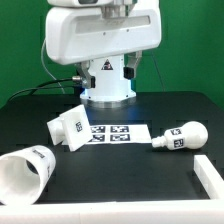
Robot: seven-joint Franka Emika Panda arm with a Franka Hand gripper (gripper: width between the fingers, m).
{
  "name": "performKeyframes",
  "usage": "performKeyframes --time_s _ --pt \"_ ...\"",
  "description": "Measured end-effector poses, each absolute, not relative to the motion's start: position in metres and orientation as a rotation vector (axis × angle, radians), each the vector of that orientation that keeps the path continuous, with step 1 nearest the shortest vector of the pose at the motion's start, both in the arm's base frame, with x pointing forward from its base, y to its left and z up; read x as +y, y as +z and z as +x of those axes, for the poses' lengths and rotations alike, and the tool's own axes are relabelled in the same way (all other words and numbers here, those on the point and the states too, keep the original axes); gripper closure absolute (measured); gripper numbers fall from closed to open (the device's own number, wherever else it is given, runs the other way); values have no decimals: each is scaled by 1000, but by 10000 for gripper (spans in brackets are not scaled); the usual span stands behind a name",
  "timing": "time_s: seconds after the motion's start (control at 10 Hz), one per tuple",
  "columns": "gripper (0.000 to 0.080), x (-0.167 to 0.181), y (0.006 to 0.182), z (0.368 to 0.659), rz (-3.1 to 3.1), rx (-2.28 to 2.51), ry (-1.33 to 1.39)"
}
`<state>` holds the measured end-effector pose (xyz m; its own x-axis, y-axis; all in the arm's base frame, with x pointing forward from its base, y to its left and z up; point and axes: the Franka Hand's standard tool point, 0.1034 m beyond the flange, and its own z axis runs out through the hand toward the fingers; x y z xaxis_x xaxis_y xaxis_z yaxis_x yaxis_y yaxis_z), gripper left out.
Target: Assemble lamp
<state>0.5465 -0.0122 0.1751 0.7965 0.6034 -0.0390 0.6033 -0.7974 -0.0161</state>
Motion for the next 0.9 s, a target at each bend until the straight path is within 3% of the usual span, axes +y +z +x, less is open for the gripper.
performKeyframes --time_s 0.3,0.4,0.7,0.9 --pt "99 -14 173 543 -2948 -1050 63" --pt "99 -24 172 533 -2910 -1112 41" --pt "99 -86 165 470 -2770 -1356 29" --pt "99 -95 167 469 -2774 -1337 15"
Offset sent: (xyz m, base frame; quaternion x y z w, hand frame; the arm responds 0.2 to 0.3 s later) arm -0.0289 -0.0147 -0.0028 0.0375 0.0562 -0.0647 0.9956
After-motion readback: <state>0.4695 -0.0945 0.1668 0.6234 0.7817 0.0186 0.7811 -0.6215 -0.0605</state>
